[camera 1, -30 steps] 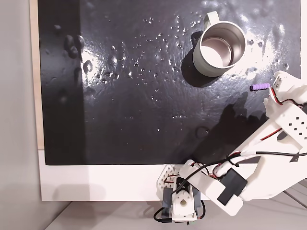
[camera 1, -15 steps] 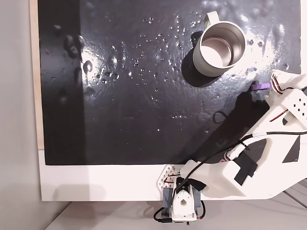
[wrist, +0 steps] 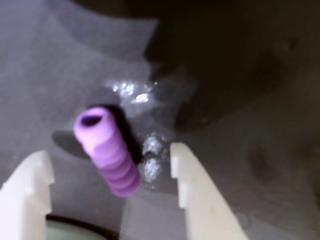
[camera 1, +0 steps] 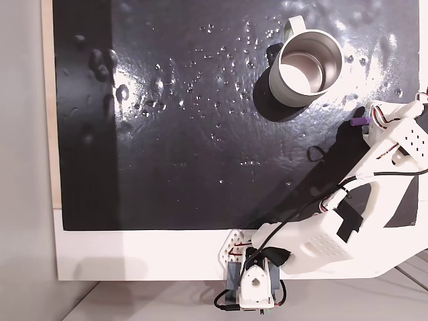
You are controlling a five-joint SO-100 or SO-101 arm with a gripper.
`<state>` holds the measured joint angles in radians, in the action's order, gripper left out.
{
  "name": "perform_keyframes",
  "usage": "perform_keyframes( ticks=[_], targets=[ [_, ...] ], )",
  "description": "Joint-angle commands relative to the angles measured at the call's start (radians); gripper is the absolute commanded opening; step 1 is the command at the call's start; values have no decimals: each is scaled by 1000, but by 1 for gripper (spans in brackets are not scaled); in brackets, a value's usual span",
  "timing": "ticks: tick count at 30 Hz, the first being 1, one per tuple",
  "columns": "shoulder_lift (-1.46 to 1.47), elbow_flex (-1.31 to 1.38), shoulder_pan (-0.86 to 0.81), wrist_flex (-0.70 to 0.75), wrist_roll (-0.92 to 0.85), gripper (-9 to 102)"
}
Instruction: Grasp a pengrip and put it in the cup.
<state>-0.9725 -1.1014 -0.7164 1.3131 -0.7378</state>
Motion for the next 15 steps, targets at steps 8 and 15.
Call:
perform_keyframes(
  ticks=[8,15],
  targets=[
    [51,-3,17,-67,-9,6],
    [21,-2,8,-57,-2,0]
  ],
)
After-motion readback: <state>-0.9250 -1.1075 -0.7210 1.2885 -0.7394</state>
